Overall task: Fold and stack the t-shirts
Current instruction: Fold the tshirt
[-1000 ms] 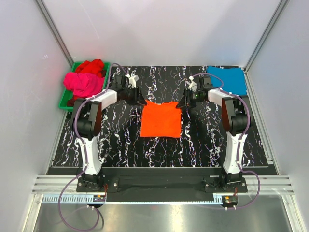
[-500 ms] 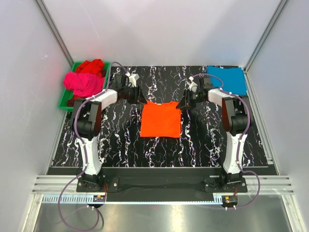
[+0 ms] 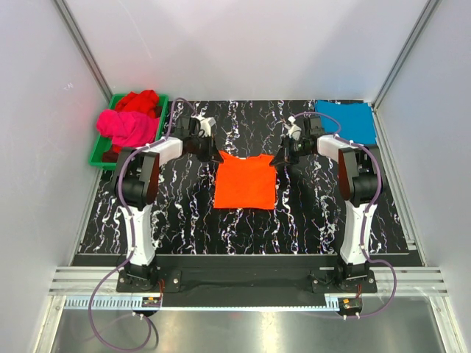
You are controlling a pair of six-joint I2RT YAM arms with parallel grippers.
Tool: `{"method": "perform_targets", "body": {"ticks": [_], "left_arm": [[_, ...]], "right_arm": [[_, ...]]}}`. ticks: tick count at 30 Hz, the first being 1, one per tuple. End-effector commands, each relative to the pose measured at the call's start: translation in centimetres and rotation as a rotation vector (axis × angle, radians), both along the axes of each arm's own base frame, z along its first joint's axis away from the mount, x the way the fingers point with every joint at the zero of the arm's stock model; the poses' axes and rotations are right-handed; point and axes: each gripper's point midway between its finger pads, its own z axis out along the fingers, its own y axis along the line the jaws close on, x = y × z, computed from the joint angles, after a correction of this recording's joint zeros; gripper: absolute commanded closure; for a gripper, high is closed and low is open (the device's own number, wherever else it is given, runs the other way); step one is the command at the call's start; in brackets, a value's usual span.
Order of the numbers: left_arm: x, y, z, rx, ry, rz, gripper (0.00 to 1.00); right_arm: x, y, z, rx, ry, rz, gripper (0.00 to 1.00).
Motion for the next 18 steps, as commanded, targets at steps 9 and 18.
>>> {"method": "perform_targets", "body": {"ticks": [9, 18], "left_arm": [[0.4, -0.4, 6.6, -0.039, -0.127, 0.012, 1.0], [-0.1, -0.1, 7.1, -0.026, -0.134, 0.018, 0.75]], "right_arm": [[0.7, 0.9, 6.3, 0.0, -0.152, -0.015, 1.0], [-0.2, 1.4, 6.9, 0.005, -0.162, -0.017, 1.0]]}}
